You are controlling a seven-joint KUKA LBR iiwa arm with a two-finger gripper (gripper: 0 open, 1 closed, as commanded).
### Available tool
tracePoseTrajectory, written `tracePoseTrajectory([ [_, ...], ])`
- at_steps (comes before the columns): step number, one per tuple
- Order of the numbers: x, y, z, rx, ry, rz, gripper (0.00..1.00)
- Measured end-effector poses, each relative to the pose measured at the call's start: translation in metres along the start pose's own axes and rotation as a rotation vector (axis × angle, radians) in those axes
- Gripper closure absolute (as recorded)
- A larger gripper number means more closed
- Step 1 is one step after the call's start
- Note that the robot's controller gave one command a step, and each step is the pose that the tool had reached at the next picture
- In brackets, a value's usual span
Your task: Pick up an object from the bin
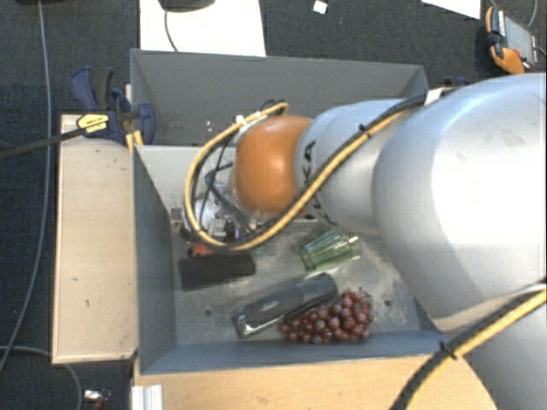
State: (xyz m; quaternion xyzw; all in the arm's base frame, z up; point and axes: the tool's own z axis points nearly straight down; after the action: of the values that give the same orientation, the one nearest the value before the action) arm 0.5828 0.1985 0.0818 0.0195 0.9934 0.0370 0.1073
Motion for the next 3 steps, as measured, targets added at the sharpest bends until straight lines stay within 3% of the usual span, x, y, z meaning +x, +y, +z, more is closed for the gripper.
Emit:
tracePoseTrajectory([
  [1,-0.0126,0.0038,0.0046,0.008,0.028,0.0,1.0],
  [2,-0.0038,-0.0023,0.0026,-0.007,-0.003,0.004,1.0],
  [3,-0.0079,-0.0004,0.0039,-0.002,0.011,0.011,1.0],
])
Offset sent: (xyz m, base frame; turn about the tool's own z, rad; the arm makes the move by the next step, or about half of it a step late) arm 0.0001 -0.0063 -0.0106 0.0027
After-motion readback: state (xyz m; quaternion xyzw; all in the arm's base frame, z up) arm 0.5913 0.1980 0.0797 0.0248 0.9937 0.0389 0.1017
